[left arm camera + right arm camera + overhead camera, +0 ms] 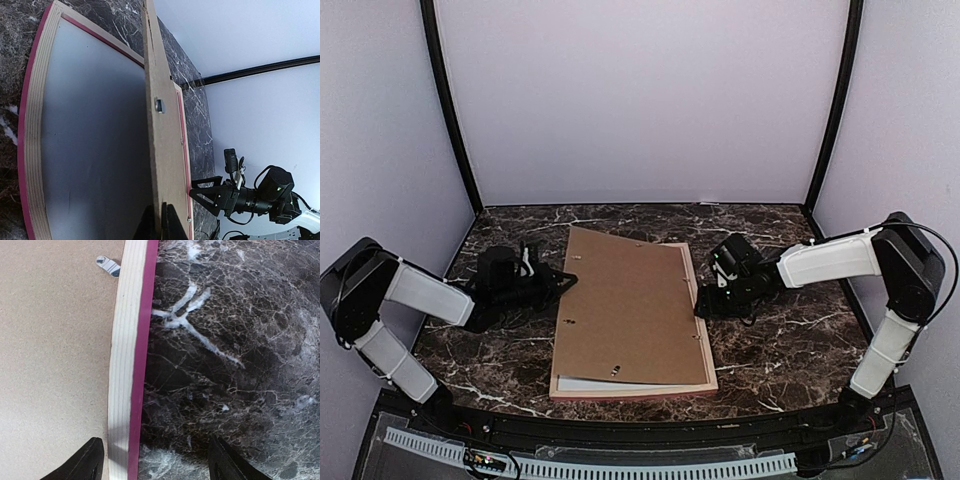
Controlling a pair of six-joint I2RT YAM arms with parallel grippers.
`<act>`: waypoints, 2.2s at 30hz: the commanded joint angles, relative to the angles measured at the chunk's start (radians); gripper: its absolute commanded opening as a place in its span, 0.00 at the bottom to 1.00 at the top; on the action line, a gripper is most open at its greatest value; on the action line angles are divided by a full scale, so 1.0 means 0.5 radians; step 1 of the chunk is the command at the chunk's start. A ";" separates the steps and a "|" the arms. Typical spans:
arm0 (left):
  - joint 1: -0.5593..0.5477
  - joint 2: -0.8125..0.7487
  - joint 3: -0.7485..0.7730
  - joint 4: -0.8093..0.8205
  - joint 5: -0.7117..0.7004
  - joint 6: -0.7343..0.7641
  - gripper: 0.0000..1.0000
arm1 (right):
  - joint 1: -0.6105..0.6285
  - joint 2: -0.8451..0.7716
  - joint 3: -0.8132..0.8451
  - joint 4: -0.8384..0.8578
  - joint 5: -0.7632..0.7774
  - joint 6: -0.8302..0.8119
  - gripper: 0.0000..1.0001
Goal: Put the photo into the frame
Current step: Press the backboard against the frame body.
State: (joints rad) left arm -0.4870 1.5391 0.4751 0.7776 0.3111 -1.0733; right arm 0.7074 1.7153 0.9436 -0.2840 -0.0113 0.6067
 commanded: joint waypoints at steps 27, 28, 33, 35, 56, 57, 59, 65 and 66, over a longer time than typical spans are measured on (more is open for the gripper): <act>0.001 0.283 0.203 -0.672 -0.024 0.357 0.25 | 0.000 0.000 0.199 -0.077 0.101 -0.126 0.71; 0.001 0.288 0.206 -0.670 -0.018 0.359 0.25 | -0.004 0.008 0.234 -0.086 0.106 -0.155 0.72; 0.002 0.327 0.243 -0.686 0.003 0.373 0.23 | -0.031 0.110 0.458 -0.110 0.111 -0.304 0.75; 0.001 0.333 0.250 -0.693 0.004 0.376 0.23 | -0.045 0.185 0.545 -0.111 0.101 -0.363 0.75; 0.001 0.325 0.297 -0.773 -0.016 0.385 0.19 | -0.087 0.618 0.949 -0.119 -0.083 -0.608 0.73; 0.001 0.322 0.296 -0.771 -0.014 0.386 0.19 | -0.087 0.621 0.948 -0.121 -0.076 -0.601 0.73; 0.001 0.321 0.293 -0.770 -0.011 0.384 0.19 | -0.086 0.627 0.948 -0.126 -0.060 -0.592 0.73; 0.001 0.321 0.284 -0.756 -0.006 0.380 0.19 | -0.087 0.662 0.980 -0.201 -0.005 -0.563 0.73; 0.001 0.321 0.285 -0.755 -0.008 0.380 0.19 | -0.086 0.660 0.976 -0.206 -0.010 -0.559 0.73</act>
State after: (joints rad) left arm -0.4843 1.6958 0.6212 0.4728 0.3256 -0.9165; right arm 0.6678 2.0224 1.4029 -0.3626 -0.0296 0.3153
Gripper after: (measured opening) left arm 0.191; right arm 0.730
